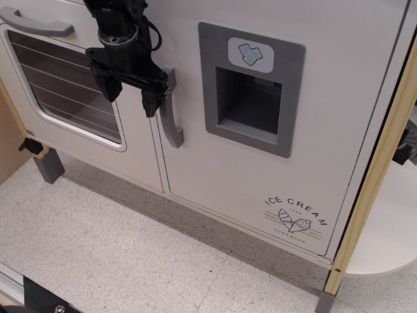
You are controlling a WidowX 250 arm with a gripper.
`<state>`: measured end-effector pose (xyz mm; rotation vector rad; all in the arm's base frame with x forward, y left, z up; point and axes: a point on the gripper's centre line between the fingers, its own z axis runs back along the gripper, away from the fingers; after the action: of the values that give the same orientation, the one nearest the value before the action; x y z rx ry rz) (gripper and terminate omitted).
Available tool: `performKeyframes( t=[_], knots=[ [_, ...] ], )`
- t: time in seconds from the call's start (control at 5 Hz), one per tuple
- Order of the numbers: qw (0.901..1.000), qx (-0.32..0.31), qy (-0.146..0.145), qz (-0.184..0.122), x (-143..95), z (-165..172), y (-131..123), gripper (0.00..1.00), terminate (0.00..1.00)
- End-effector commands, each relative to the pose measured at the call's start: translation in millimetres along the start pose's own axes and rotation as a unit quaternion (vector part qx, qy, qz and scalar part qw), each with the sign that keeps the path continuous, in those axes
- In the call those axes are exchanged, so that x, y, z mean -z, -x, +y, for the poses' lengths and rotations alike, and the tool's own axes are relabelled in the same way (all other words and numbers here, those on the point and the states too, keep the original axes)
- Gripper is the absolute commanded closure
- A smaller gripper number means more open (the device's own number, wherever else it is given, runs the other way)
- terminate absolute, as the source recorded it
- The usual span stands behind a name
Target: Open fridge
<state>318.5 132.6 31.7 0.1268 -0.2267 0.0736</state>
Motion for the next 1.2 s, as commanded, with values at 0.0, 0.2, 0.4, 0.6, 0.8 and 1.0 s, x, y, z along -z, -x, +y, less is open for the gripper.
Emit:
performKeyframes(
  t=[0.0, 0.2, 0.4, 0.6, 0.8, 1.0],
  knots=[
    [0.9975, 0.010, 0.029, -0.064, -18, -12, -13, 0.00, 0.00],
    [0.9967, 0.008, 0.034, -0.073, -17, -21, -10, 0.00, 0.00],
    [0.9962, 0.020, 0.038, -0.077, -21, -33, -5, 0.00, 0.00],
    [0.9947, 0.022, 0.031, -0.095, -19, -38, -10, 0.00, 0.00],
    [0.9930, 0.020, 0.013, -0.116, -16, -42, -15, 0.00, 0.00],
    [0.9930, 0.016, 0.012, -0.116, -13, -41, -22, 0.00, 0.00]
  ],
)
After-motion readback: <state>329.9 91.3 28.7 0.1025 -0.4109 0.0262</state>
